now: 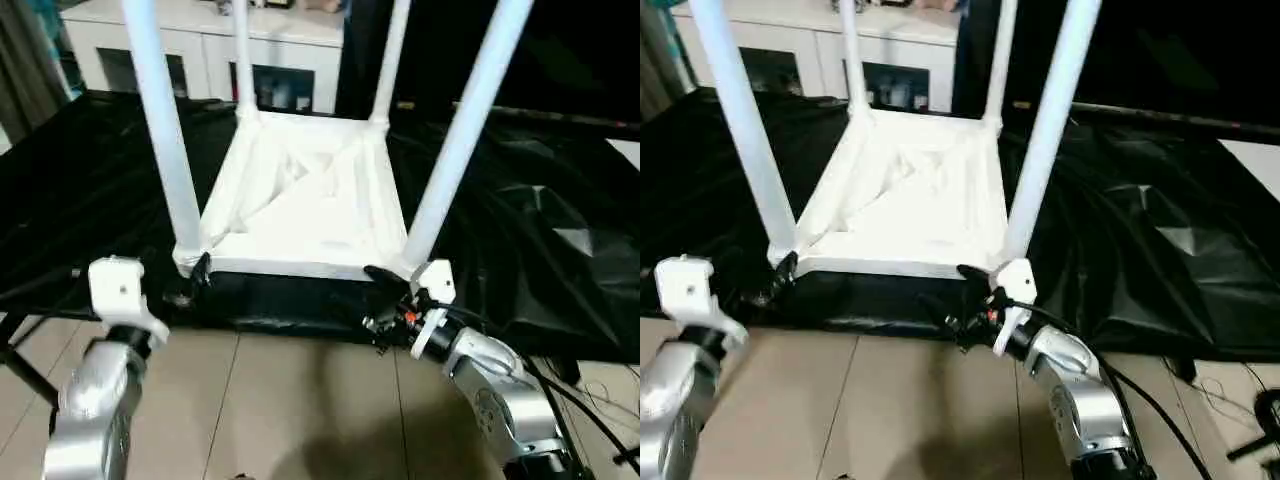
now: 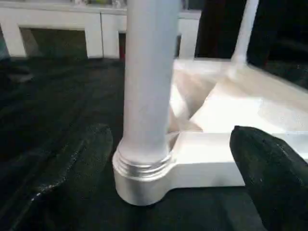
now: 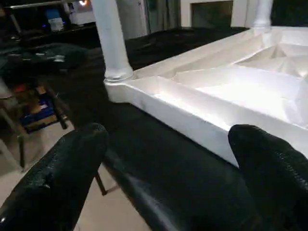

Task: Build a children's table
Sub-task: Flip table

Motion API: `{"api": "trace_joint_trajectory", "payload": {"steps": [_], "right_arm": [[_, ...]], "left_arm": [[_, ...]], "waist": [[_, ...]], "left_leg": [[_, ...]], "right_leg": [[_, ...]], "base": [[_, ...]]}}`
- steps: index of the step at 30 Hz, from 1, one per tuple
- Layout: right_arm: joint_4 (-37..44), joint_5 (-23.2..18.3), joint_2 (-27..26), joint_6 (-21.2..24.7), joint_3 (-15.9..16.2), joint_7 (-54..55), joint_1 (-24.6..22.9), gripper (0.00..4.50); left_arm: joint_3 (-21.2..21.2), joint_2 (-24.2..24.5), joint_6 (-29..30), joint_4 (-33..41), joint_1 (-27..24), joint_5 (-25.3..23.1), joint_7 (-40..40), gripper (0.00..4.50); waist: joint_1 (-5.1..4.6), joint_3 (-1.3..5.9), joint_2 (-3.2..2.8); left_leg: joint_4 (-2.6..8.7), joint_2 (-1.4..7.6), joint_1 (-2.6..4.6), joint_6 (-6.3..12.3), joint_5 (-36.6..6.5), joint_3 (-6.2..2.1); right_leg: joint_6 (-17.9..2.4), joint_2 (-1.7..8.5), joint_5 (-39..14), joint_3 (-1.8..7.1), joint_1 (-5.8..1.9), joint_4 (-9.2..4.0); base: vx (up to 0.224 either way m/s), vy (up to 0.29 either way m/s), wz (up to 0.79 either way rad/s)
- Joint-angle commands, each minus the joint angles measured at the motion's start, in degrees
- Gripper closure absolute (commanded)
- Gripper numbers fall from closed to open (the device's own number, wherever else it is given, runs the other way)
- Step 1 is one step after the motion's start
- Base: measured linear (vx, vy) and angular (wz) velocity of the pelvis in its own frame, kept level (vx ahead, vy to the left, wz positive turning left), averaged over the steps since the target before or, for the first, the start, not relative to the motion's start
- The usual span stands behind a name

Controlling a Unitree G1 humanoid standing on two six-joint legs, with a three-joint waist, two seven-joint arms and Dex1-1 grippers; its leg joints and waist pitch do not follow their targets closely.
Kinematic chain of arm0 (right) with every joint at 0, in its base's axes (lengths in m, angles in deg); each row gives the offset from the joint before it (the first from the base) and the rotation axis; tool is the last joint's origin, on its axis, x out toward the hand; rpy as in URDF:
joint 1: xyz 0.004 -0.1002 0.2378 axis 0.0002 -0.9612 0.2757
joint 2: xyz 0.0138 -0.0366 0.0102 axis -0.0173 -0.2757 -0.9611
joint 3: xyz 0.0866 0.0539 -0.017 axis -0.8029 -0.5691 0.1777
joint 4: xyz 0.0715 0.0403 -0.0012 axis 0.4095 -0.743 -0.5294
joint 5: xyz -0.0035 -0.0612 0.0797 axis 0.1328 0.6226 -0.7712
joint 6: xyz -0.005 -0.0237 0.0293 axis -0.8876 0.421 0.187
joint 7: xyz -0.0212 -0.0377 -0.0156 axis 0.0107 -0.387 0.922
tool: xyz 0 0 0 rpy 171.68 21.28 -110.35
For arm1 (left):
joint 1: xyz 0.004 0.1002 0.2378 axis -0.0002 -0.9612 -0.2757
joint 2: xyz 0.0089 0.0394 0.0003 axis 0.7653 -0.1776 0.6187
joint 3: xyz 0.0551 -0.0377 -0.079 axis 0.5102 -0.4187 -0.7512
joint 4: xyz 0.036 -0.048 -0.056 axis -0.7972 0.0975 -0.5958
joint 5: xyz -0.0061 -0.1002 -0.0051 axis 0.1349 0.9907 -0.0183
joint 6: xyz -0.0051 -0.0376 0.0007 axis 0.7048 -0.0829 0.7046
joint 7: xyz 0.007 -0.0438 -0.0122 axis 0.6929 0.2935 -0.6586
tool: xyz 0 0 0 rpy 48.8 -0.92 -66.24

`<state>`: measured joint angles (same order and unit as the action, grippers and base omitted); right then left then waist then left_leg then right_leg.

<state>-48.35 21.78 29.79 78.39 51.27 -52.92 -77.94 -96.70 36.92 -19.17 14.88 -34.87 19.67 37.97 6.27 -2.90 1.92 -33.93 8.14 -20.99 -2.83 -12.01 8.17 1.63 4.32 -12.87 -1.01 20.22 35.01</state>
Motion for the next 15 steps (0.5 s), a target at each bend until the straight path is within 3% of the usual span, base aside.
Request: {"api": "trace_joint_trajectory", "payload": {"steps": [1, 2, 4, 5, 7, 10, 11, 12, 15], "right_arm": [[0.1, 0.2, 0.7, -0.3, -0.1, -1.0, 1.2, 0.0], [0.0, 0.1, 0.8, -0.2, 0.0, -1.4, 1.5, 0.0], [-0.3, -0.1, 1.0, -0.1, 0.0, -1.7, 2.0, 0.0], [-0.6, -0.2, 0.9, 0.0, 0.2, -1.9, 2.4, 0.0], [-1.1, -0.5, 0.7, 0.3, 0.6, -2.5, 3.2, 0.0], [-2.4, -0.1, 0.5, 0.3, 1.2, -3.5, 4.5, 0.0], [-3.0, 0.4, 0.4, 0.1, 1.5, -3.5, 5.0, 0.0], [-3.8, 0.8, 0.1, -0.1, 1.7, -3.3, 5.6, 0.0], [-5.7, 2.1, -0.6, -0.5, 1.9, -1.6, 7.2, 0.0]], "left_arm": [[-0.8, 0.7, 0.5, -3.7, 2.1, -0.6, 0.6, 0.03], [-1.1, 1.5, 0.8, -6.8, 4.0, -1.1, 0.2, 0.03], [-1.1, 2.8, 0.7, -10.7, 6.3, -2.1, -0.3, 0.03], [-1.7, 3.1, -0.7, -14.2, 8.2, -1.7, -0.1, 0.03], [-2.3, 3.3, -3.2, -19.2, 11.1, -0.6, 1.0, 0.03], [-3.0, 3.0, -6.1, -24.8, 14.8, 0.8, 2.5, 0.03], [-3.1, 2.8, -7.1, -26.5, 16.0, 1.1, 3.2, 0.03], [-3.3, 2.5, -8.1, -27.8, 17.1, 1.7, 4.0, 0.03], [-3.2, 2.1, -9.6, -30.1, 18.8, 1.7, 4.7, 0.03]], "waist": [[-0.15, 2.86, -1.19], [-0.2, 2.85, -1.33], [-0.12, 3.1, -1.35], [-0.24, 3.26, -1.11], [-0.1, 3.68, -0.96], [0.1, 3.92, -1.09], [0.01, 4.17, -0.6], [0.13, 4.34, -0.8], [-0.05, 4.18, -0.82]], "left_leg": [[5.74, 4.25, 0.92, -2.61, -19.4, -1.9], [5.71, 4.26, 0.63, -2.21, -17.9, -1.76], [5.48, 4.08, 0.8, -1.61, -17.9, -1.52], [5.49, 4.22, 0.38, -1.46, -16.4, -1.52], [5.01, 4.13, 0.63, -0.67, -13.1, -1.15], [4.64, 4.16, 0.48, 0.92, -8.8, -0.92], [4.32, 4.14, 0.5, 1.7, -6.9, -0.71], [4.01, 4.12, 0.53, 2.47, -4.7, -0.56], [3.83, 4.13, 0.31, 3.49, -4.0, -0.29]], "right_leg": [[-8.0, 3.96, -14.3, 1.91, -0.17, -4.58], [-8.7, 3.84, -11.7, 1.82, -0.24, -4.27], [-8.9, 3.87, -11.0, 1.84, -0.05, -4.26], [-9.4, 3.88, -8.6, 1.78, -0.34, -3.91], [-10.5, 3.67, -2.9, 1.71, -0.17, -3.47], [-12.5, 3.6, 5.3, 1.44, -0.4, -2.63], [-13.4, 3.57, 8.1, 1.36, -0.5, -2.36], [-14.2, 3.56, 10.7, 1.3, -0.42, -2.11], [-15.3, 3.59, 11.6, 1.24, -0.23, -1.96]], "base": [[0.0, 0.0, 0.0], [0.0, 0.0, 0.0], [0.0, 0.0, 0.0], [0.0, 0.0, 0.0], [0.0, 0.0, 0.0], [0.0, 0.0, 0.0], [0.0, 0.0, 0.0], [0.0, 0.0, 0.0], [0.0, 0.0, 0.0]]}}
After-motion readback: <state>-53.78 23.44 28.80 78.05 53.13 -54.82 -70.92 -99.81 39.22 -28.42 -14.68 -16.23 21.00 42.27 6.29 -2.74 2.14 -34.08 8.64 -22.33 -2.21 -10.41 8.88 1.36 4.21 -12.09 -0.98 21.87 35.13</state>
